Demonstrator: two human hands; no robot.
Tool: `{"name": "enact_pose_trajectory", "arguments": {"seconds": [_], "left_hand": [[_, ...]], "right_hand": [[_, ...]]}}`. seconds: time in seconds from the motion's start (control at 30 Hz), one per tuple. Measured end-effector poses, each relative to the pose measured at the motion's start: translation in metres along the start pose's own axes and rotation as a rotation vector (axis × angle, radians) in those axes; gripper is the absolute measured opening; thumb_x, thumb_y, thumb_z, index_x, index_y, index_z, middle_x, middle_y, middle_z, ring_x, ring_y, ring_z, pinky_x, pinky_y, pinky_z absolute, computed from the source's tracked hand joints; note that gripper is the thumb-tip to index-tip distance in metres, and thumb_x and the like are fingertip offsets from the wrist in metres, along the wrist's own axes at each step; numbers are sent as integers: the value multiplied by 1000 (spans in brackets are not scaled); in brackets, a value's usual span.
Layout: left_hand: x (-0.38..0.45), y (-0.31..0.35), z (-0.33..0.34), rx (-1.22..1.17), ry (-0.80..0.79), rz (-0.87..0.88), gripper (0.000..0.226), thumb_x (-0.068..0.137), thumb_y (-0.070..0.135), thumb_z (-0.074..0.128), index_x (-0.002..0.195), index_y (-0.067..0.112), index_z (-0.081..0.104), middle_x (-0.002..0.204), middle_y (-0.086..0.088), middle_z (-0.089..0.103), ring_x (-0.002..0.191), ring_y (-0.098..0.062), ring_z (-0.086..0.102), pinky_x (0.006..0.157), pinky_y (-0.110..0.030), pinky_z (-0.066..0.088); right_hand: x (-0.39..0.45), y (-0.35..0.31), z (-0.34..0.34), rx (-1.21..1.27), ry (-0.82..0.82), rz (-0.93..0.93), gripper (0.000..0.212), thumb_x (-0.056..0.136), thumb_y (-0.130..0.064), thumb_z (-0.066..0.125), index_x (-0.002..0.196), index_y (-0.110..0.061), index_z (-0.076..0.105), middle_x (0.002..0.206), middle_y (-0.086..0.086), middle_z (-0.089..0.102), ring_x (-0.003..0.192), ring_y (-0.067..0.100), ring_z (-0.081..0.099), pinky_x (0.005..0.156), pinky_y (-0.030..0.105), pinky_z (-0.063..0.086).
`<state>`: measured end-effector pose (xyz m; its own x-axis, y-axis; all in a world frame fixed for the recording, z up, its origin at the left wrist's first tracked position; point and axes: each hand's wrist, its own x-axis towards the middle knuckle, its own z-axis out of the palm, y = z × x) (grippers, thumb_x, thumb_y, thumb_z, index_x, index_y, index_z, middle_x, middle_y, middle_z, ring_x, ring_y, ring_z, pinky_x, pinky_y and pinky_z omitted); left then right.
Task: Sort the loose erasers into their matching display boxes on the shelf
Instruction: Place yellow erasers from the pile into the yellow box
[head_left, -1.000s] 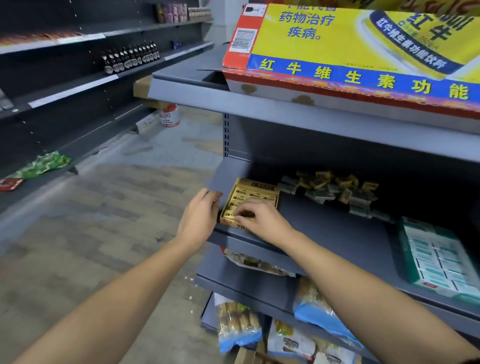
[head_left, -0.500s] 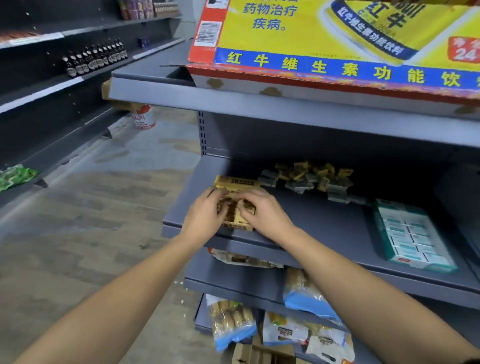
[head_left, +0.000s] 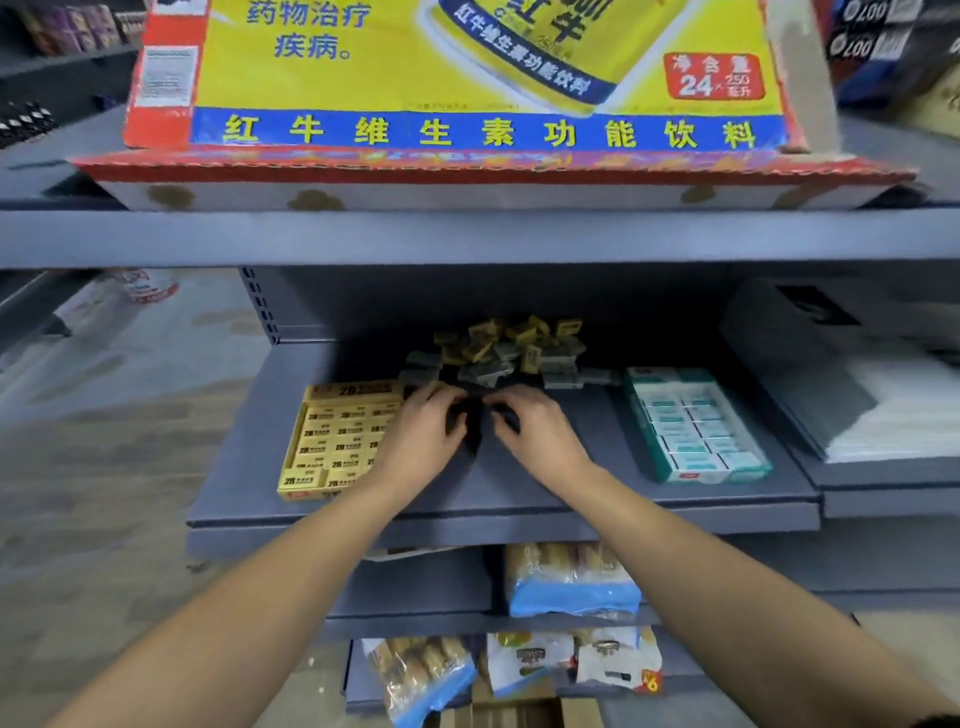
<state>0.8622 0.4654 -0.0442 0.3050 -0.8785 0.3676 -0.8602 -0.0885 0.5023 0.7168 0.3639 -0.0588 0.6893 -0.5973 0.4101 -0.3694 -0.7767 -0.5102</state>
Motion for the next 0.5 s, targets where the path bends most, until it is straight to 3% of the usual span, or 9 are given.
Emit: {"name": "enact_pose_trajectory", "arguments": {"seconds": [0.23, 0.37, 0.5], "left_hand": [[19, 1, 6, 37, 5, -23, 25, 90, 15, 60, 115, 14, 63, 116, -7, 61, 103, -24, 59, 86, -37, 50], [26, -3, 8, 48, -5, -50, 29, 91, 18, 59, 120, 16, 62, 122, -6, 60, 105, -25, 59, 88, -37, 50], [27, -5, 8, 64, 5, -69, 29, 90, 17, 60, 119, 16, 63, 122, -7, 59, 107, -27, 57, 90, -39, 49]], "right_hand": [[31, 20, 3, -275, 8, 56, 25, 92, -10, 53, 114, -7, 65, 115, 16, 63, 106, 36, 57, 80, 42, 51], [45, 35, 12, -434, -128, 50, 40, 91, -7, 53, 131, -14, 54, 138, 19, 48, 126, 41, 43, 96, 46, 46], [50, 44, 18, -484, -148, 39, 43, 93, -6, 50, 134, -17, 53, 144, 18, 42, 133, 37, 36, 105, 42, 41]]}}
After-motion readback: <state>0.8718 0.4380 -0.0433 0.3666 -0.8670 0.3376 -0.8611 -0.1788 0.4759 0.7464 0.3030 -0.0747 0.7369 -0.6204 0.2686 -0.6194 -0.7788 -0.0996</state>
